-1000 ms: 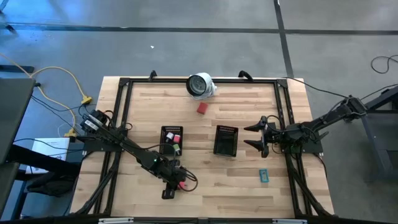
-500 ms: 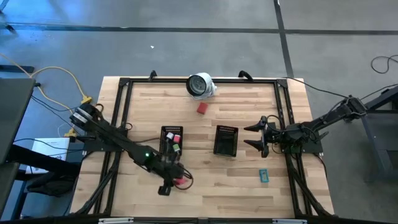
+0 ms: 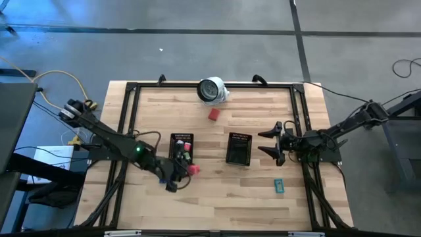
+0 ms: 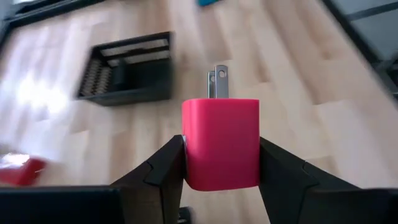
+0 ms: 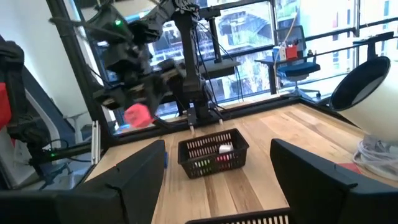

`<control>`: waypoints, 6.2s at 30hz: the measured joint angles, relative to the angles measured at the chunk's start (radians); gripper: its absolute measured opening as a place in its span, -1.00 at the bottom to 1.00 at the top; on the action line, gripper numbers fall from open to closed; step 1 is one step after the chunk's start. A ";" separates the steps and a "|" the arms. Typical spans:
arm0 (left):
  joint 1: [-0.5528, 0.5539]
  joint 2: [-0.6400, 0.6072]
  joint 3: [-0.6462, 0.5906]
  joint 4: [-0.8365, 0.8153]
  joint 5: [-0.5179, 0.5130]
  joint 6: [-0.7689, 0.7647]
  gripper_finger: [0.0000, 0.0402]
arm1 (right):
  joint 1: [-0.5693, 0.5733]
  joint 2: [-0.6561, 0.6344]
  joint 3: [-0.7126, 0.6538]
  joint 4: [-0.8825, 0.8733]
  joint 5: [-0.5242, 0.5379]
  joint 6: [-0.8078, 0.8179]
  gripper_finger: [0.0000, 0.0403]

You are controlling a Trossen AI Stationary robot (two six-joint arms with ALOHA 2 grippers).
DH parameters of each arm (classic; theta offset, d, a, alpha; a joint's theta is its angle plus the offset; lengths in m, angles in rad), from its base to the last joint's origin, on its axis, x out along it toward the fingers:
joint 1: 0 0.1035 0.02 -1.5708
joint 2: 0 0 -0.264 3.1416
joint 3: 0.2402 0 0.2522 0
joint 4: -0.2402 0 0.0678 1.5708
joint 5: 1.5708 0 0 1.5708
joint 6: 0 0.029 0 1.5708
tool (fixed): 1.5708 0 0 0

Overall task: Pick & Place Office items
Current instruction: Put the pink charger adapter into the left black bin

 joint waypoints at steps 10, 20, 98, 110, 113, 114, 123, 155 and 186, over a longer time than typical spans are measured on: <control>0.175 -0.083 -0.079 -0.009 0.078 0.013 -0.23 | -0.036 0.222 0.000 0.170 0.012 -0.025 0.38; 0.348 -0.229 -0.343 0.455 0.328 0.084 -0.23 | -0.168 0.465 0.153 0.212 -0.189 -0.055 0.38; 0.497 0.031 -0.509 1.357 0.644 0.051 -0.23 | -0.318 1.106 0.774 0.332 -0.550 -0.208 -0.26; 0.497 0.031 -0.509 1.363 0.645 0.045 -0.20 | -0.320 1.106 0.774 0.342 -0.547 -0.202 -0.30; 0.496 0.031 -0.509 1.363 0.647 0.039 -0.03 | -0.320 1.107 0.774 0.346 -0.532 -0.201 -0.30; 0.496 0.031 -0.509 1.365 0.650 0.031 0.02 | -0.320 1.107 0.774 0.349 -0.529 -0.202 -0.30; 0.499 0.024 -0.508 1.353 0.617 0.052 0.09 | -0.320 1.102 0.774 0.350 -0.497 -0.227 -0.30; 0.523 -0.141 -0.508 0.983 0.497 0.021 0.09 | -0.403 1.042 0.804 0.061 -0.607 -0.111 -0.30; 0.491 -0.503 -0.509 0.714 0.361 0.153 0.09 | -0.406 1.384 1.024 0.105 -0.694 -0.044 -0.30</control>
